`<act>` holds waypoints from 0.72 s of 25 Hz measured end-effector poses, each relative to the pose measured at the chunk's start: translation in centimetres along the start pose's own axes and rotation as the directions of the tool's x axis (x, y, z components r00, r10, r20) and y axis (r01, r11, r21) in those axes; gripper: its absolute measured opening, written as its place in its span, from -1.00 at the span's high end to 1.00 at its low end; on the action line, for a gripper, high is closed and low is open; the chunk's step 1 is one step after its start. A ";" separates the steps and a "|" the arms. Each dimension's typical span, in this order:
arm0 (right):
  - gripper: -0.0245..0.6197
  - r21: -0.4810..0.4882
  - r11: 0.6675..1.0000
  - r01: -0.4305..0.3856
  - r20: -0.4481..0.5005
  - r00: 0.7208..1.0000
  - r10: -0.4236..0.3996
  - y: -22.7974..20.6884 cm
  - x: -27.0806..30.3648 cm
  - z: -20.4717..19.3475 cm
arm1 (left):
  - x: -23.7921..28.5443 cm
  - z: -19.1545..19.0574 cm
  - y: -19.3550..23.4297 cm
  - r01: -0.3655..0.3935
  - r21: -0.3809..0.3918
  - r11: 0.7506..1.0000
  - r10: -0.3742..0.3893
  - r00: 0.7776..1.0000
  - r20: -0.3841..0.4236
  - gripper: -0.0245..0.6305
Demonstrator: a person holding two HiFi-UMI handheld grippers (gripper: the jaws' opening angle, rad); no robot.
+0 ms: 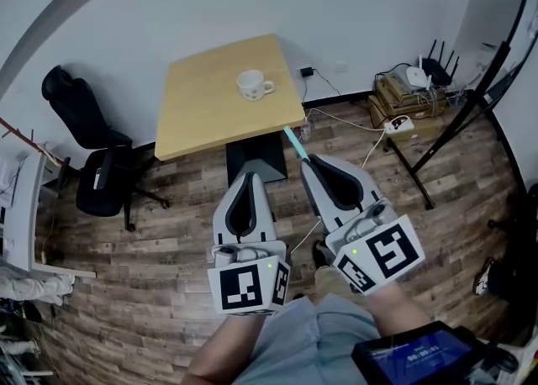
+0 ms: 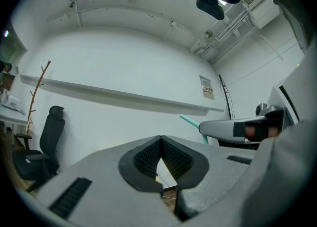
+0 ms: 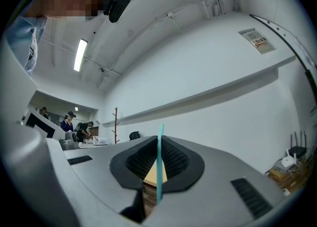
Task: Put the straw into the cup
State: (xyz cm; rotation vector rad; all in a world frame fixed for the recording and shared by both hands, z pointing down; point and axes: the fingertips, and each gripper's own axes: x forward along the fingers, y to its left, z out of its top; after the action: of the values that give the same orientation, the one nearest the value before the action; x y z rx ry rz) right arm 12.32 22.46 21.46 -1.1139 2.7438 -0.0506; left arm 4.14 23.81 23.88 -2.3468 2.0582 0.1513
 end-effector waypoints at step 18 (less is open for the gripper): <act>0.86 0.040 0.995 -0.087 0.050 0.995 0.085 -14.2 10.8 1.3 | 16.3 0.7 -0.5 -0.080 0.074 0.994 0.078 0.997 0.028 0.93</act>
State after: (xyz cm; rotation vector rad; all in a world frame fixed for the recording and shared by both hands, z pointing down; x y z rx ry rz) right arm 14.75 4.76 19.96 -0.9718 2.7310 -0.0679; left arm 6.71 7.79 21.82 -2.2112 2.1071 0.1021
